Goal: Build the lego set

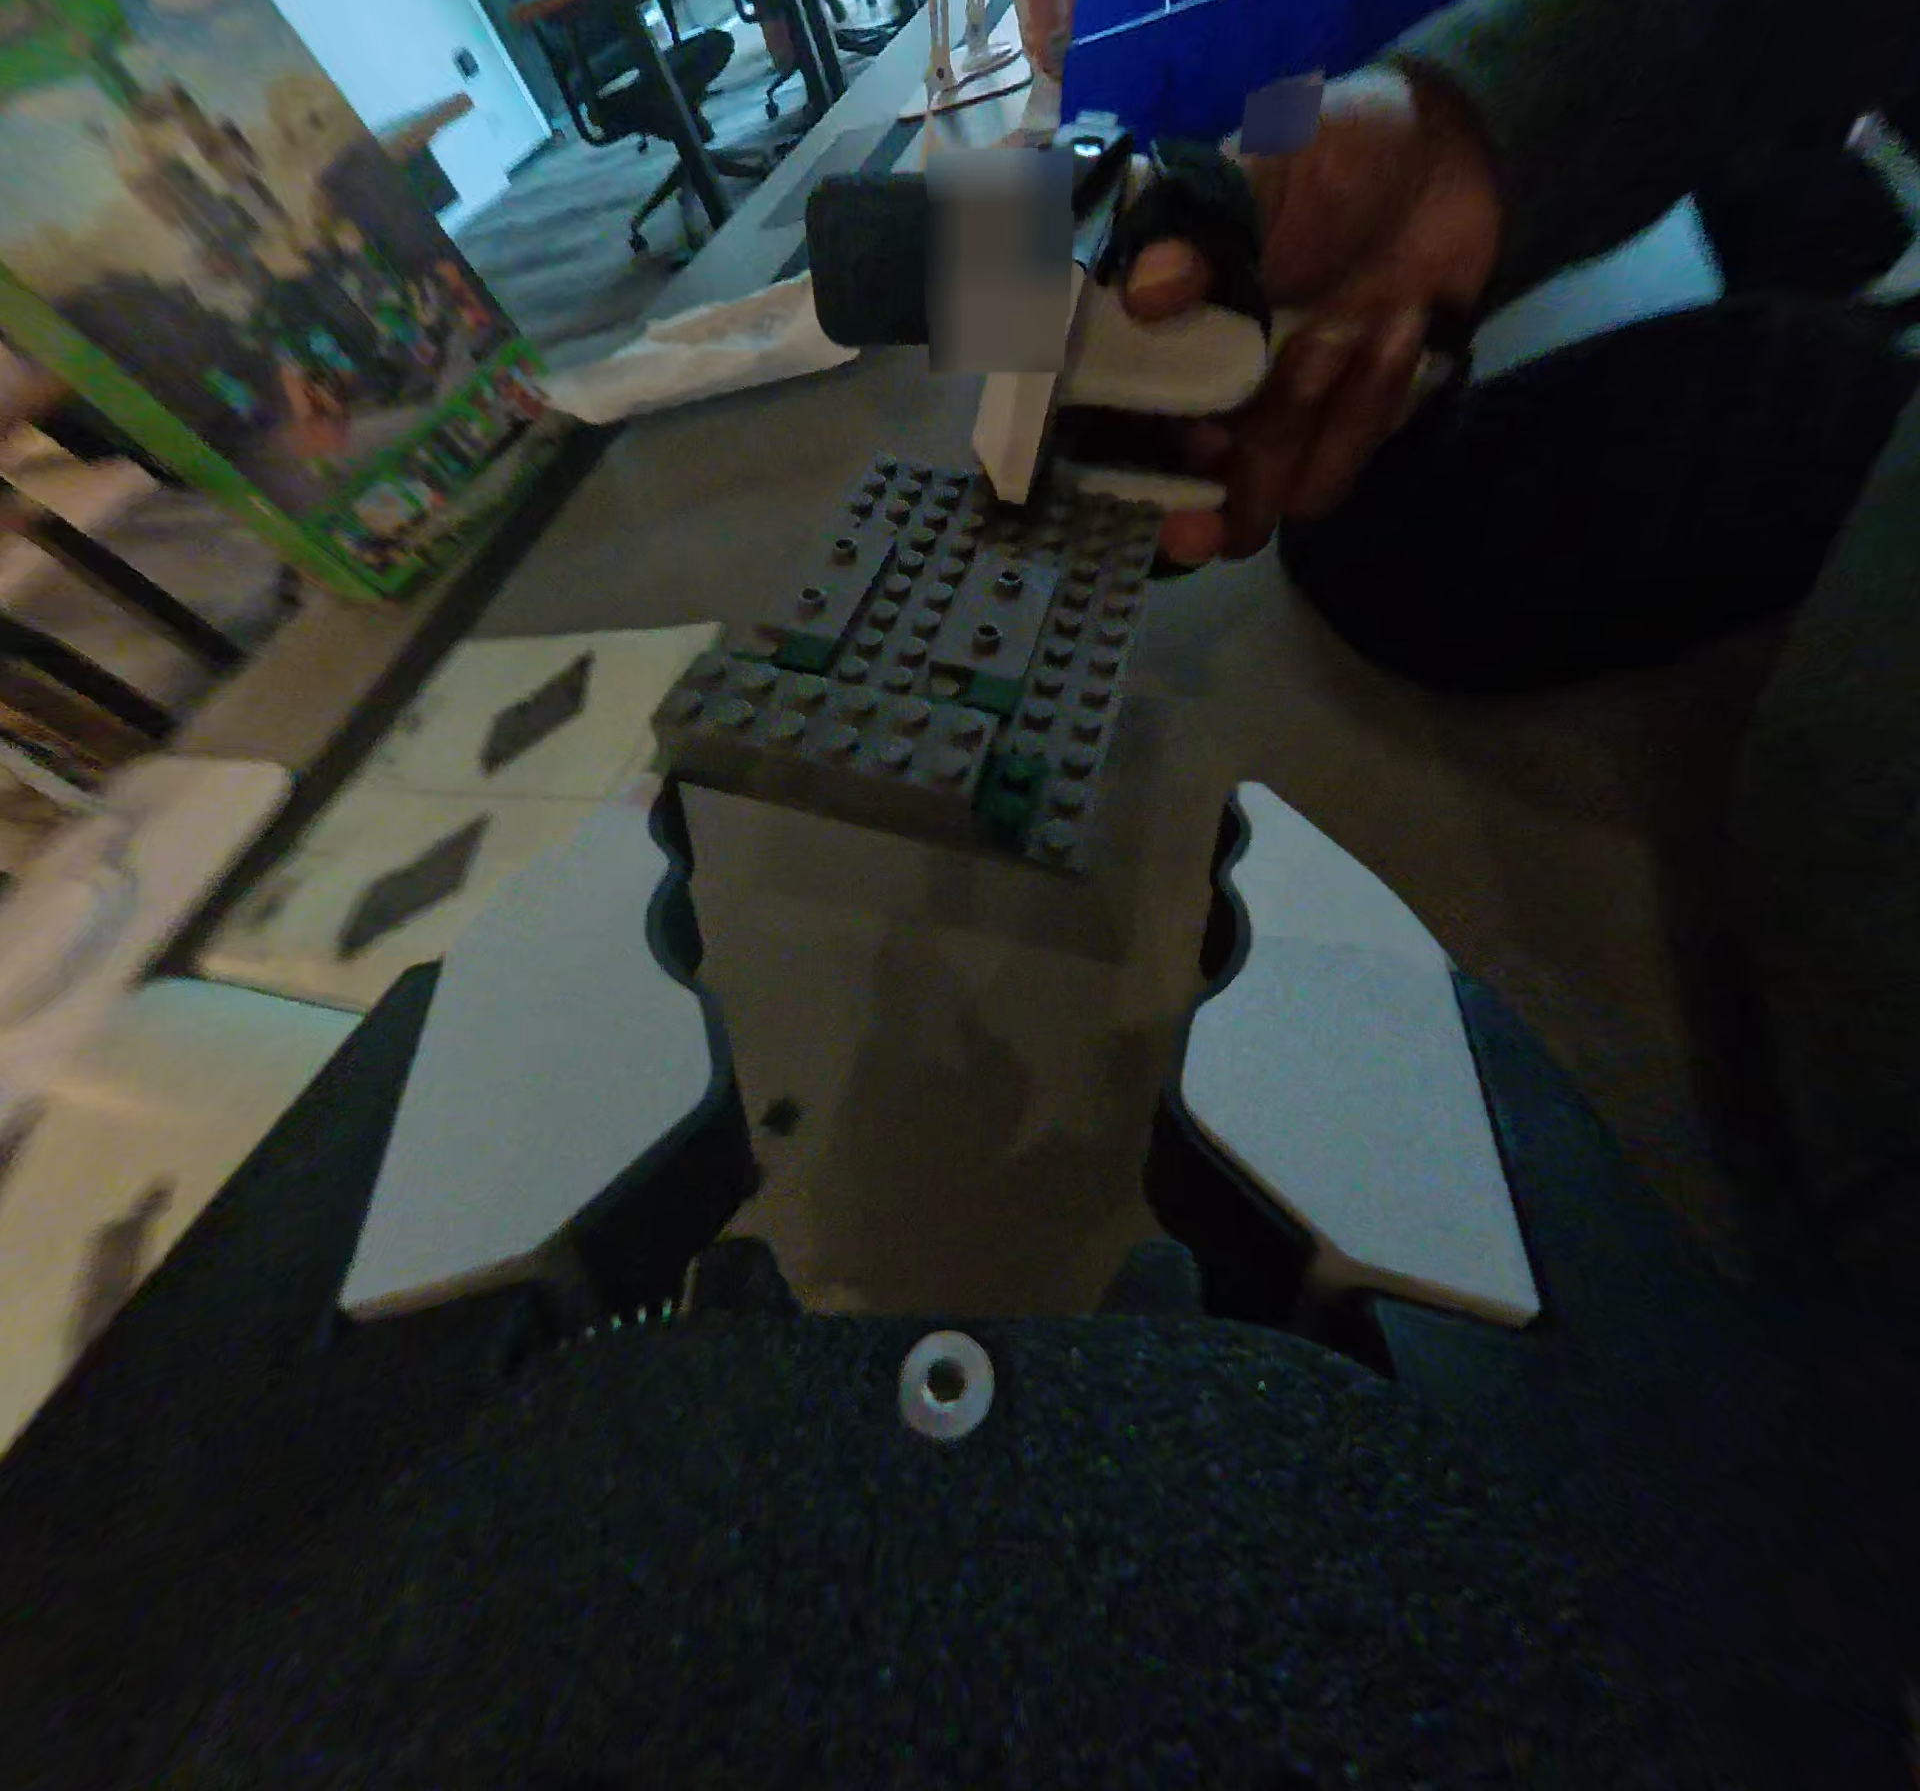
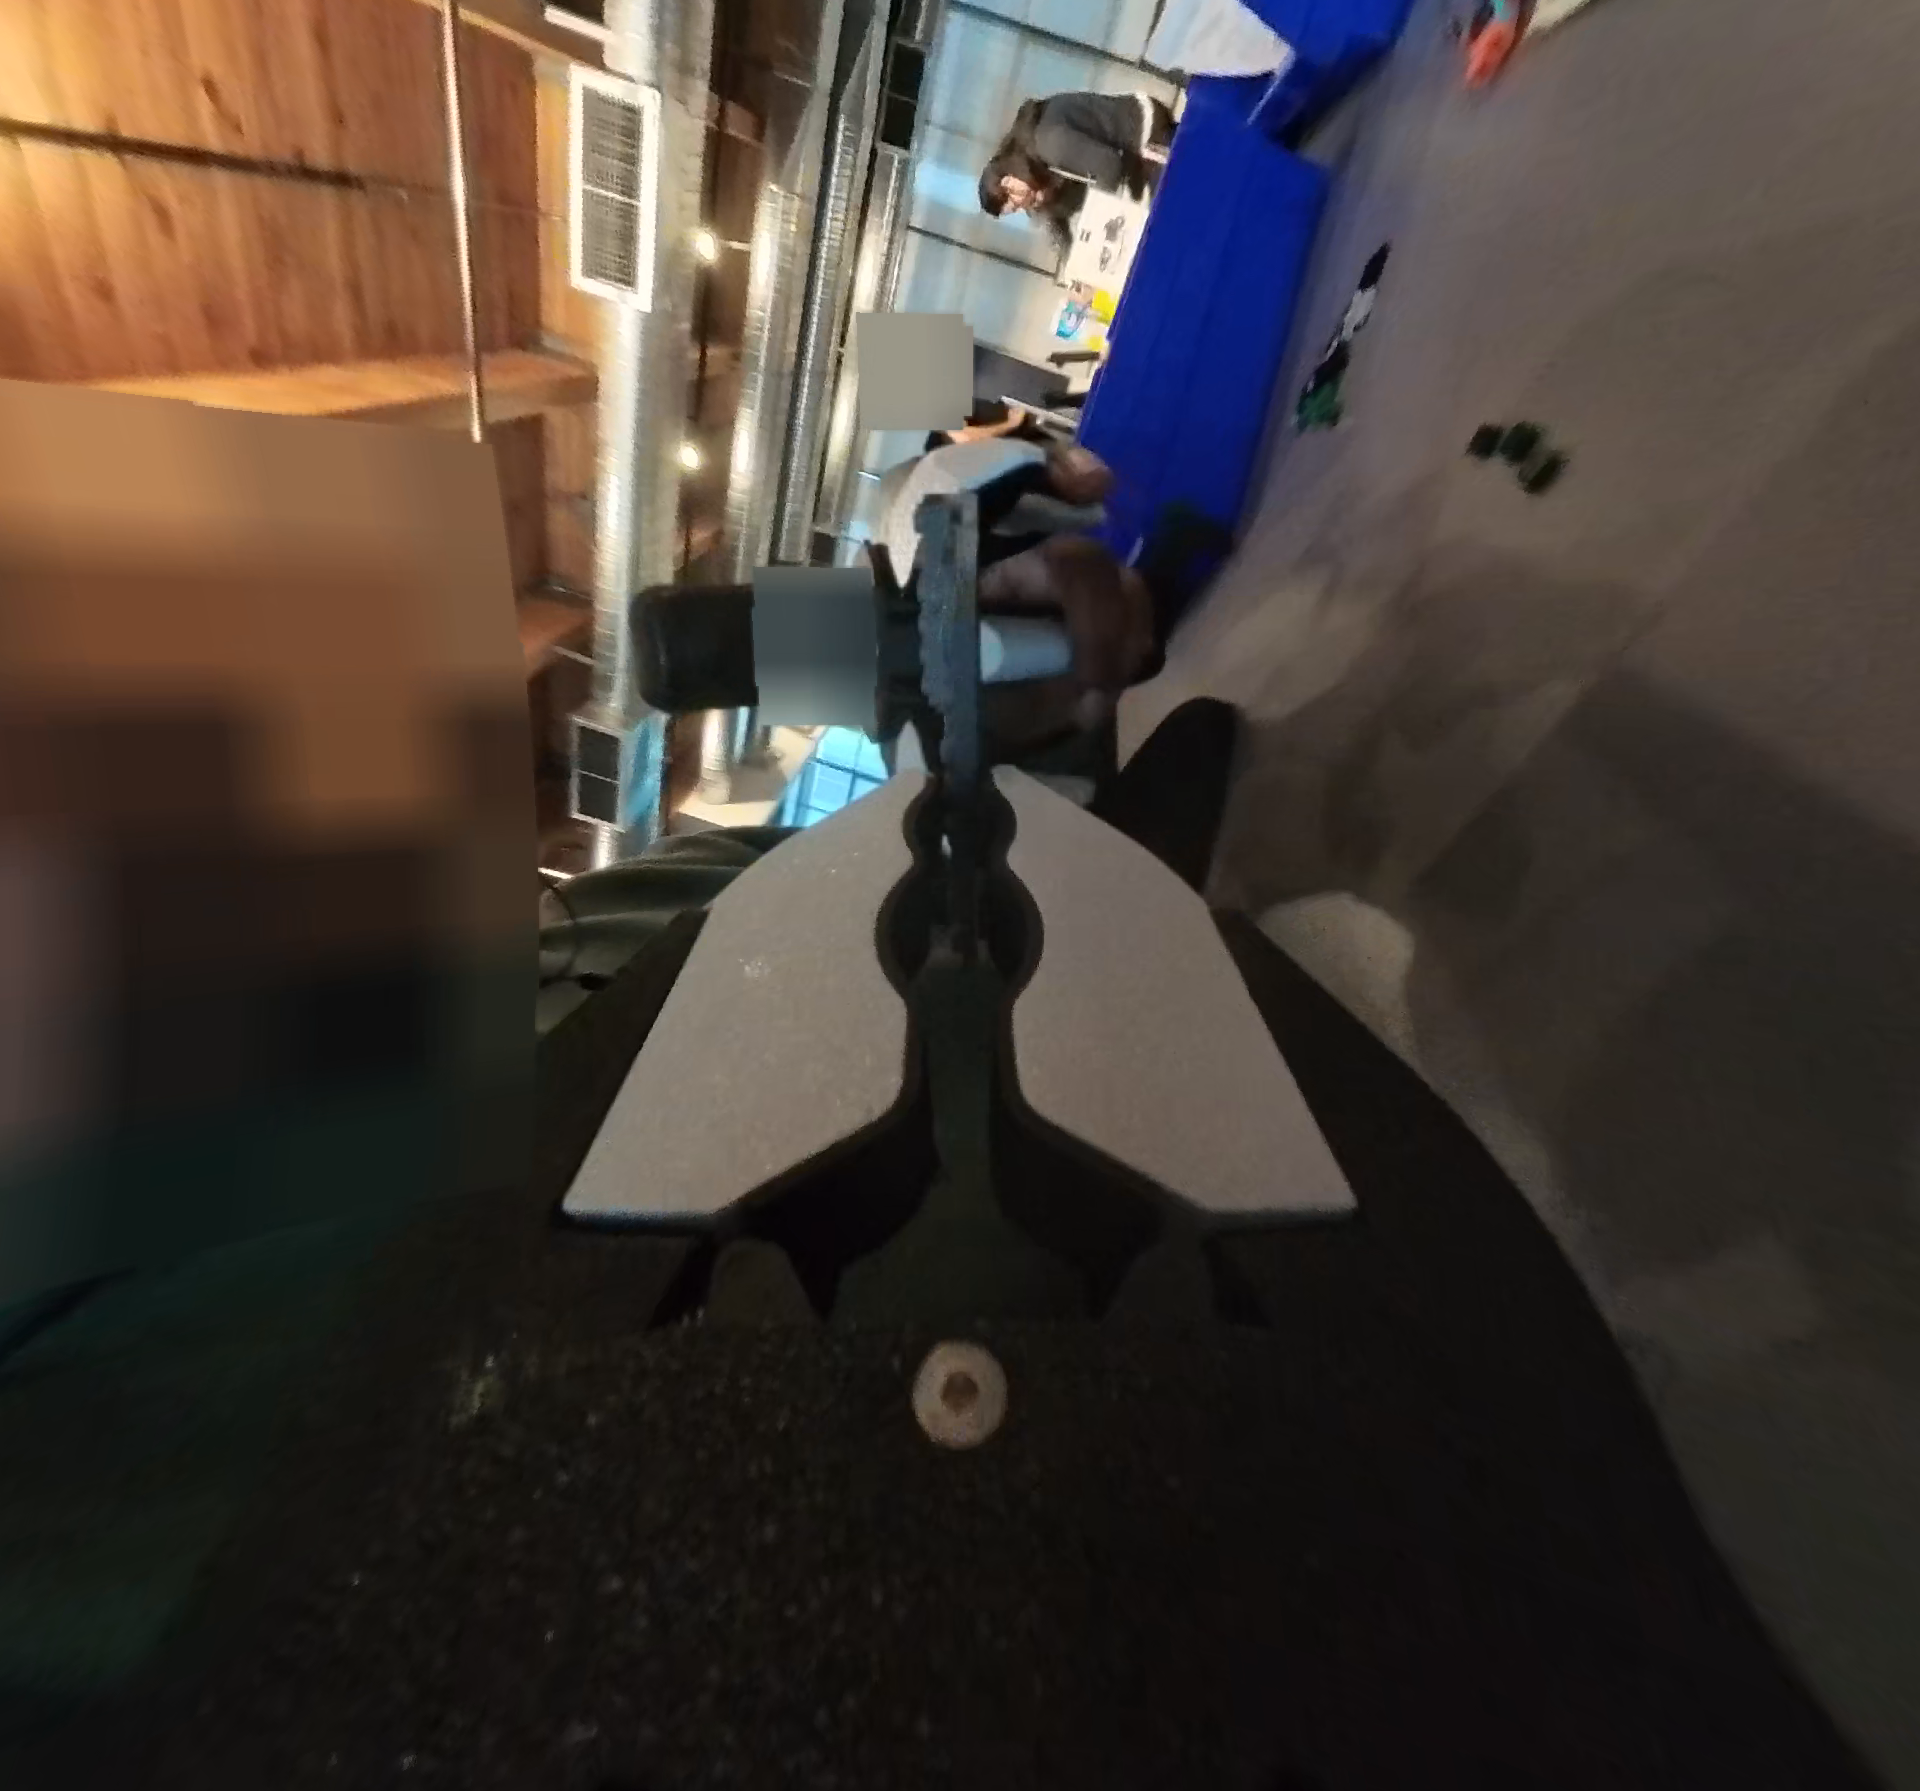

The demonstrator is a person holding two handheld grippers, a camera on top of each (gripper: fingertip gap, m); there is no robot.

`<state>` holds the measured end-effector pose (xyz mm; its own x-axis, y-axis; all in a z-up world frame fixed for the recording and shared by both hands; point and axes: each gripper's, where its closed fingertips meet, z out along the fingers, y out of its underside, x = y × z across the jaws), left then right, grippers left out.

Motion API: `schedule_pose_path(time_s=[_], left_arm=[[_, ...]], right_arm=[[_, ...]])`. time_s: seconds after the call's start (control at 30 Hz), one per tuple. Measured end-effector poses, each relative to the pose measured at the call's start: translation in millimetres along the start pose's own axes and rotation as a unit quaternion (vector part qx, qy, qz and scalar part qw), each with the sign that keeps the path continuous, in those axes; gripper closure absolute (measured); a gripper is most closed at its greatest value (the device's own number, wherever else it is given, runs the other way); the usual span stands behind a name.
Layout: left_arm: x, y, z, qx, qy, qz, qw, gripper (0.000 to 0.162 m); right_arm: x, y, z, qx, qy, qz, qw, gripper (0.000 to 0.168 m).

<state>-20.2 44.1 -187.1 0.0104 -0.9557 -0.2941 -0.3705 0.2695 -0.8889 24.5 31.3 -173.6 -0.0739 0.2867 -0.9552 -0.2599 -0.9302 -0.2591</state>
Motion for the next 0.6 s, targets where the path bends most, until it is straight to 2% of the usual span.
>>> schedule_pose_path(time_s=[0.1, 0.33, 0.6], left_arm=[[-4.5, 1.8, -0.2, -0.003, -0.016, 0.027, 0.999, 0.071], [5.5, 2.3, 1.3, 0.005, 0.008, 0.043, 0.999, 0.084], [11.4, 0.5, -4.1, 0.033, 0.047, -0.009, 0.998, 0.086]], right_arm=[[2.4, 6.7, 0.9, -0.014, 0.004, 0.018, 1.0, 0.163], [9.9, 9.2, 3.7, -0.024, 0.01, 0.039, 0.999, 0.163], [12.6, 12.1, 7.9, -0.036, 0.003, 0.055, 0.998, 0.163]])
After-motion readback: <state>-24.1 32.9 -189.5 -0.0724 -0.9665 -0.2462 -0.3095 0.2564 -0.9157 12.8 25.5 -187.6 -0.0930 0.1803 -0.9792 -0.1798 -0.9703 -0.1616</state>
